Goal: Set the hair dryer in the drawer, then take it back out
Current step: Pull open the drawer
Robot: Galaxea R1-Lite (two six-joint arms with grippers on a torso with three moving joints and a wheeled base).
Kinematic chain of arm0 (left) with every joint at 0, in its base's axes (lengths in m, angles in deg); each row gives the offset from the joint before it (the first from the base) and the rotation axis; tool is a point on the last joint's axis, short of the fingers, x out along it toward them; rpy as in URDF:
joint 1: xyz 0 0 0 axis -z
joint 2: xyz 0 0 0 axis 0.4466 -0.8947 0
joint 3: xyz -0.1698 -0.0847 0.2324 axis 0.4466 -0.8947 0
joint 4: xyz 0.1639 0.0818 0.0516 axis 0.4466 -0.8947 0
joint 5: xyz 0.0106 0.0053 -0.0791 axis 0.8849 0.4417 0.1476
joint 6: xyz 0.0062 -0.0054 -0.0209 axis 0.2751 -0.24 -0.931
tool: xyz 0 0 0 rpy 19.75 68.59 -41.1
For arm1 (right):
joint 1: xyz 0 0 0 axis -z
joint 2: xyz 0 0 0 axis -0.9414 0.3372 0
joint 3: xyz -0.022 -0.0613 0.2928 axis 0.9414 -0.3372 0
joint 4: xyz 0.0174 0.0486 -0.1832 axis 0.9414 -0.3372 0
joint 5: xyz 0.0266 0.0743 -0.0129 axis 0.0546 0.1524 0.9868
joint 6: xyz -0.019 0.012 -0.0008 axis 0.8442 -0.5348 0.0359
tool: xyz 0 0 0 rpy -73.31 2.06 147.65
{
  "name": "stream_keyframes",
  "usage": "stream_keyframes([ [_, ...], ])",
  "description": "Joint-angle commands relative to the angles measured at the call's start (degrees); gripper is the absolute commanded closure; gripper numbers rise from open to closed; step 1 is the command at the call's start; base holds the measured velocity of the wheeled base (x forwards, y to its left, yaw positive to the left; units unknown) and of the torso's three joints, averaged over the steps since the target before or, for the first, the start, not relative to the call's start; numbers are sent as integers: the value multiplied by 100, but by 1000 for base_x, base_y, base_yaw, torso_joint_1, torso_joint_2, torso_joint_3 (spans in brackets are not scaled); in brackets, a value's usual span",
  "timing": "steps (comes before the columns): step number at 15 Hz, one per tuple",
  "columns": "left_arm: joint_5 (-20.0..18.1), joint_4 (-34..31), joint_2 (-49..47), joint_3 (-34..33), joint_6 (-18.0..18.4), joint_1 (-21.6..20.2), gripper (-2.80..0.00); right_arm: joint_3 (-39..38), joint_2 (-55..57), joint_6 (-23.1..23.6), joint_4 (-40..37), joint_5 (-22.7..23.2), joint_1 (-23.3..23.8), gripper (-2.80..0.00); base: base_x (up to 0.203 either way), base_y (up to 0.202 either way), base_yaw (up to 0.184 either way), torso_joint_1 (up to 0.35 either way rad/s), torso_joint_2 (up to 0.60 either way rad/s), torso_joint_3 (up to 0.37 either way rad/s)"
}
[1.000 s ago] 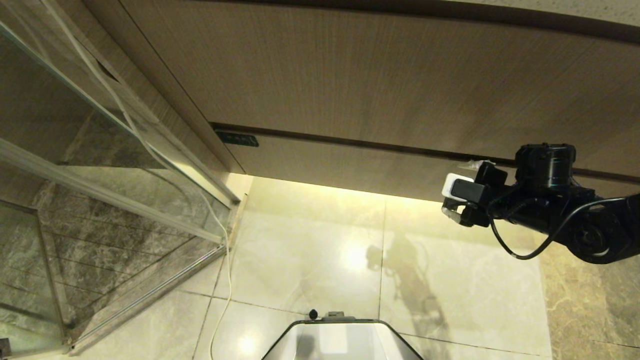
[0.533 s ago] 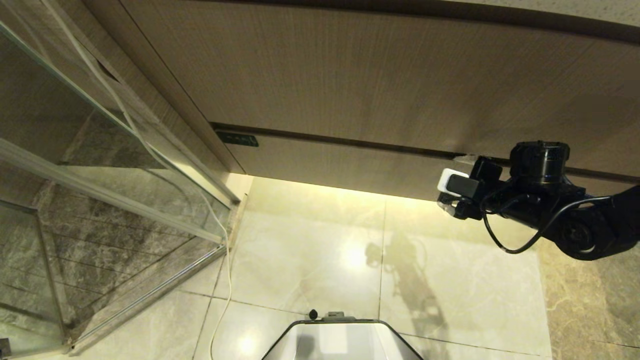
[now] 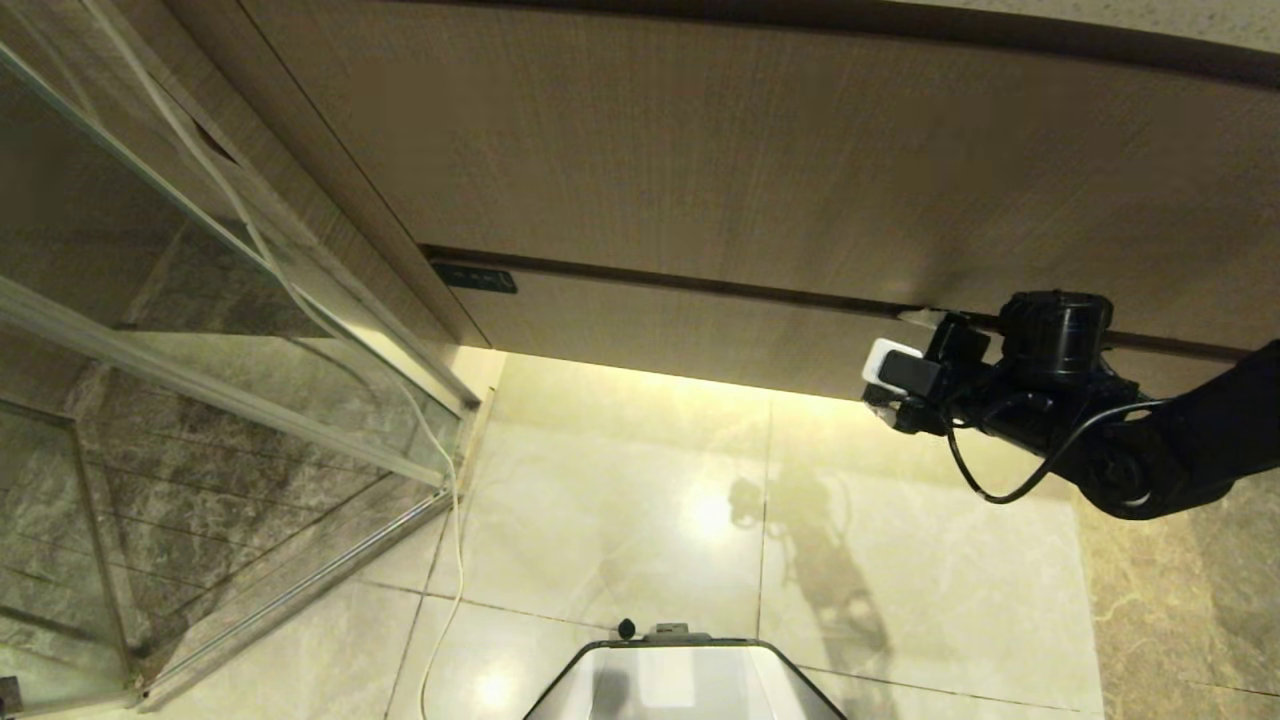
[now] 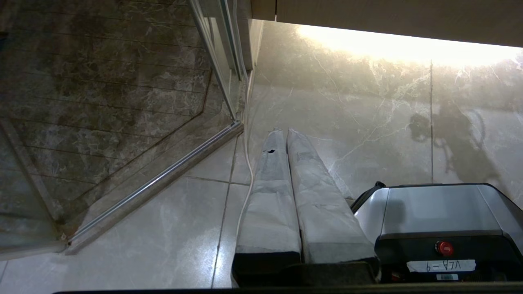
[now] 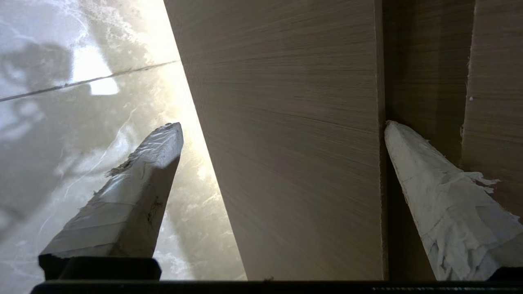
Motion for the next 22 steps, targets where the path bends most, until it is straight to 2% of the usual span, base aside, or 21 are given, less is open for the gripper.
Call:
stream_keyframes([
  [1,1,1,0,-9,0,-1,0,-26,50,16,-38,-16,2,-280,0,0,0,0,0,0],
  [4,1,1,0,-9,0,-1,0,-47,0,-160,-367,-176,10,-280,0,0,0,0,0,0],
  [7,1,1,0,0,0,-1,0,-9,-62,-668,-860,-540,10,-280,0,0,0,0,0,0],
  [12,1,1,0,-9,0,-1,0,-77,-312,-700,-899,-525,71,-280,0,0,0,0,0,0],
  [14,1,1,0,-9,0,-1,0,-451,-579,-582,-808,-242,154,-280,0,0,0,0,0,0],
  [16,1,1,0,-9,0,-1,0,-654,-670,101,-539,335,381,-280,0,0,0,0,0,0],
  [18,1,1,0,-9,0,-1,0,-680,-658,561,-357,923,582,-280,0,0,0,0,0,0],
  [22,1,1,0,-1,0,-1,0,-655,-628,747,-279,1218,643,-280,0,0,0,0,0,0],
])
